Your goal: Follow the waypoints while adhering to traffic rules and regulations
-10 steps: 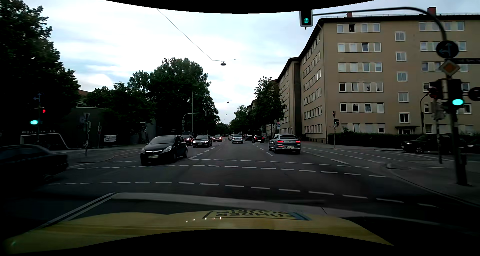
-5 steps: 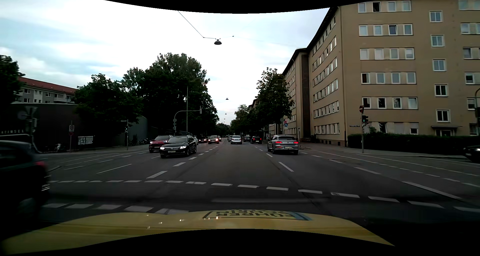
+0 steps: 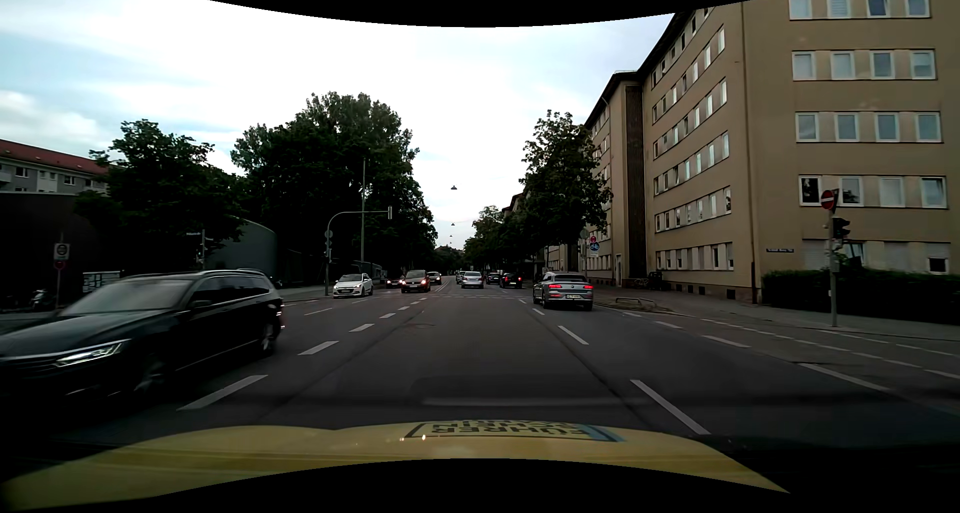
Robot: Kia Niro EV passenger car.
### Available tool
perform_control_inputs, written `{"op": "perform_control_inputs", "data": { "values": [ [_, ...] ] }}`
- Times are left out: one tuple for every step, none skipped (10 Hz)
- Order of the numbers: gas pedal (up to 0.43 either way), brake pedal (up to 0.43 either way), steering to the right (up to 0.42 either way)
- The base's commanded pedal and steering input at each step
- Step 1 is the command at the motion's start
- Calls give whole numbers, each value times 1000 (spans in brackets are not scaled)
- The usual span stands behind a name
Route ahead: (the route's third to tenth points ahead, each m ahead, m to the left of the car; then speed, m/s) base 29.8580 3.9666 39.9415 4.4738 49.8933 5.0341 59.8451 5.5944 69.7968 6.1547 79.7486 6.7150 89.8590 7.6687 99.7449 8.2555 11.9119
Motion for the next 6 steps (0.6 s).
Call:
{"op": "perform_control_inputs", "data": {
  "values": [
    [87,0,-9],
    [87,0,-9],
    [87,0,-9],
    [87,0,-9],
    [87,0,-9],
    [87,0,-9]
  ]
}}
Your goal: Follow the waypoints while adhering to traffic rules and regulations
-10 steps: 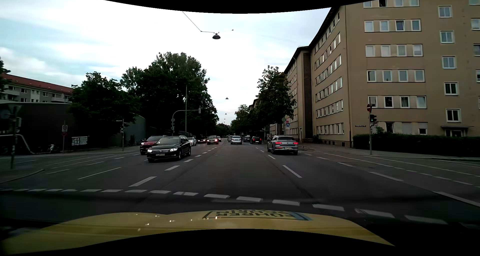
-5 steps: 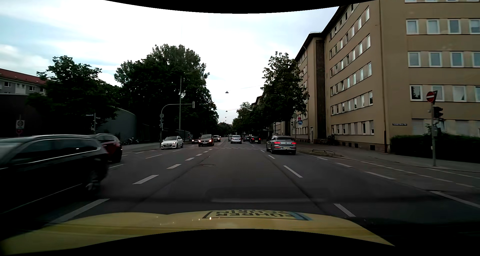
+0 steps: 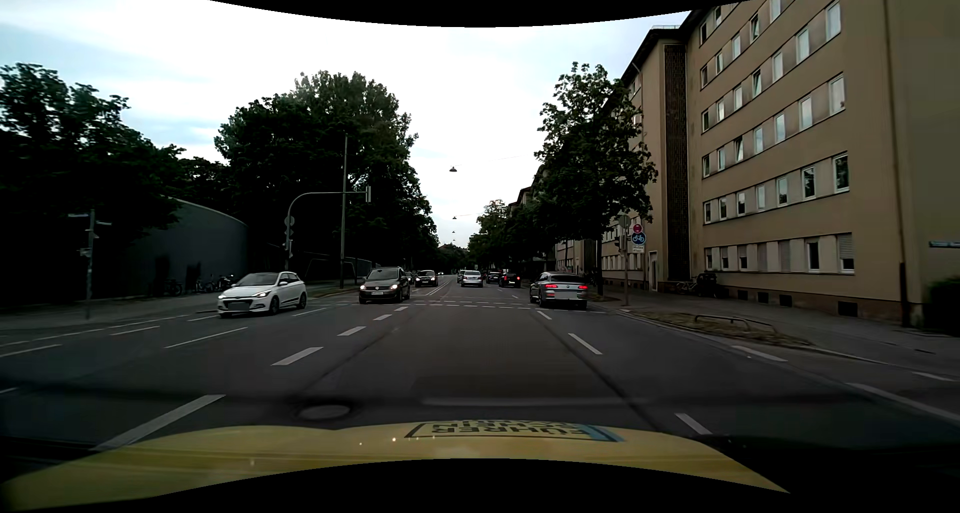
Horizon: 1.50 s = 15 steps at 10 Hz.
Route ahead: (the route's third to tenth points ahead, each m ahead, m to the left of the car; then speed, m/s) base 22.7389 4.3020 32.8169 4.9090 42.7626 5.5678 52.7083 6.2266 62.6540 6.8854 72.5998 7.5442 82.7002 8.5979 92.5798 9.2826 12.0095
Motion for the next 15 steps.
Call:
{"op": "perform_control_inputs", "data": {
  "values": [
    [87,0,-9],
    [87,0,-9],
    [87,0,-9],
    [87,0,-9],
    [87,0,-9],
    [87,0,-9],
    [87,0,-9],
    [87,0,-9],
    [87,0,-9],
    [87,0,-9],
    [87,0,-9],
    [87,0,-9],
    [87,0,-9],
    [87,0,-10],
    [87,0,-11]
  ]
}}
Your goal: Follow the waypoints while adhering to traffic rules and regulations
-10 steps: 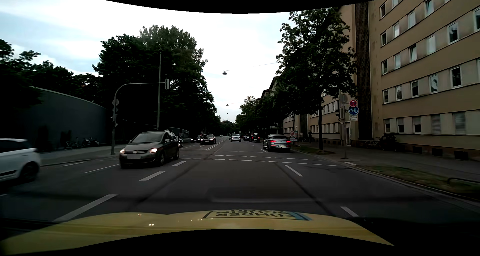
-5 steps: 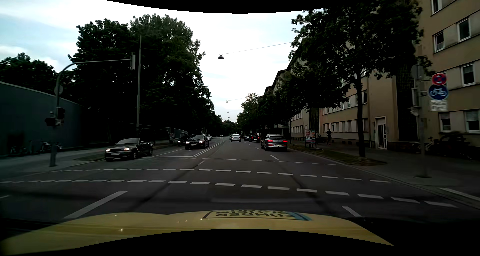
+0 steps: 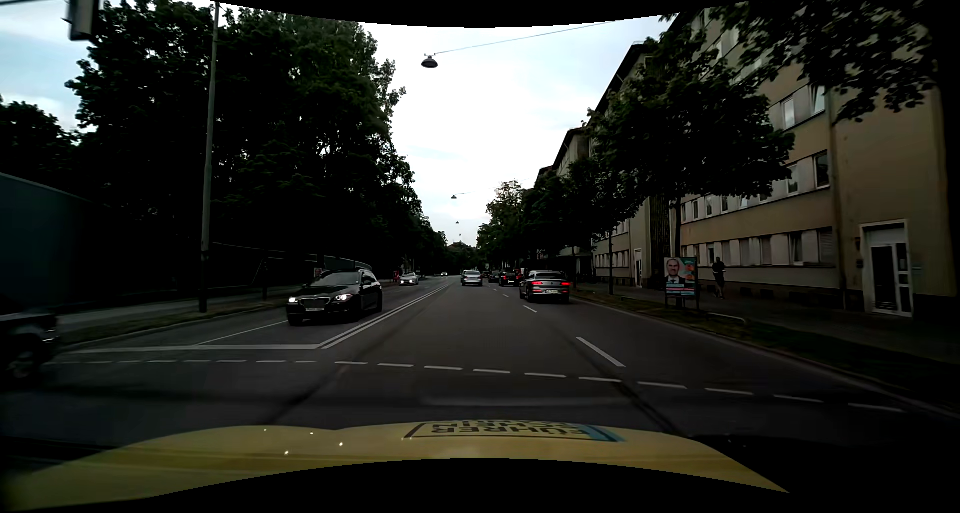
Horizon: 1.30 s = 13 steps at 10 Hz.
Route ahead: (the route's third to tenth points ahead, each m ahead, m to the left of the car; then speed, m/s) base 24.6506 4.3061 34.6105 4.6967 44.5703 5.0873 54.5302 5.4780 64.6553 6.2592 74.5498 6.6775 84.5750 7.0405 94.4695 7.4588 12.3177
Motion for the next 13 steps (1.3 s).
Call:
{"op": "perform_control_inputs", "data": {
  "values": [
    [87,0,-12],
    [87,0,-12],
    [87,0,-12],
    [87,0,-12],
    [87,0,-12],
    [87,0,-11],
    [87,0,-11],
    [87,0,-11],
    [87,0,-11],
    [87,0,-11],
    [87,0,-11],
    [87,0,-11],
    [87,0,-11]
  ]
}}
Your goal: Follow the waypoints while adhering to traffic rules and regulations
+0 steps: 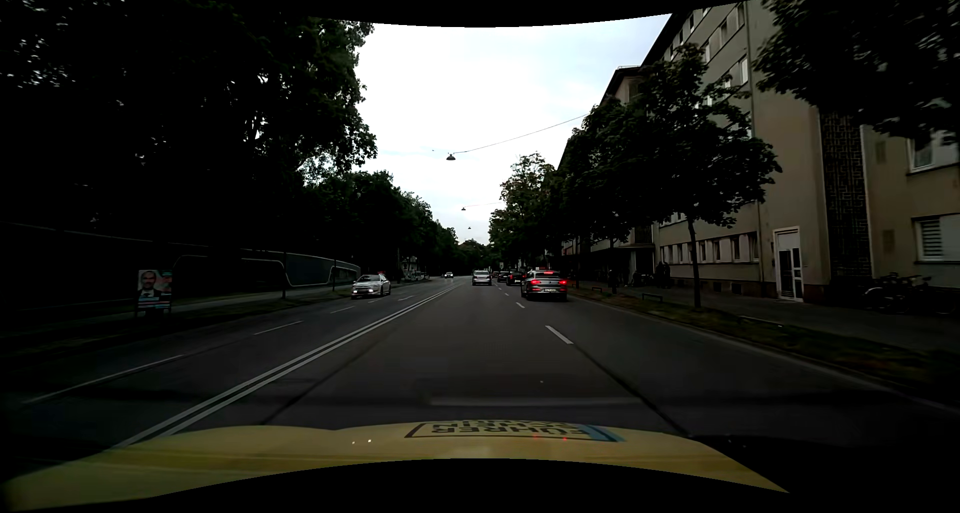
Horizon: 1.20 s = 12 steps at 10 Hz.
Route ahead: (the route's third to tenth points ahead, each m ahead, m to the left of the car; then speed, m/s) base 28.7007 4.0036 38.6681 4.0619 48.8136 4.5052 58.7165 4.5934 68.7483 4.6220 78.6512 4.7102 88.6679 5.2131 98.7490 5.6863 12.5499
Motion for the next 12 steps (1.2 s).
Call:
{"op": "perform_control_inputs", "data": {
  "values": [
    [87,0,-11],
    [87,0,-11],
    [87,0,-11],
    [87,0,-11],
    [87,0,-11],
    [87,0,-11],
    [79,0,-11],
    [79,0,-11],
    [79,0,-11],
    [79,0,-10],
    [79,0,-10],
    [79,0,-10]
  ]
}}
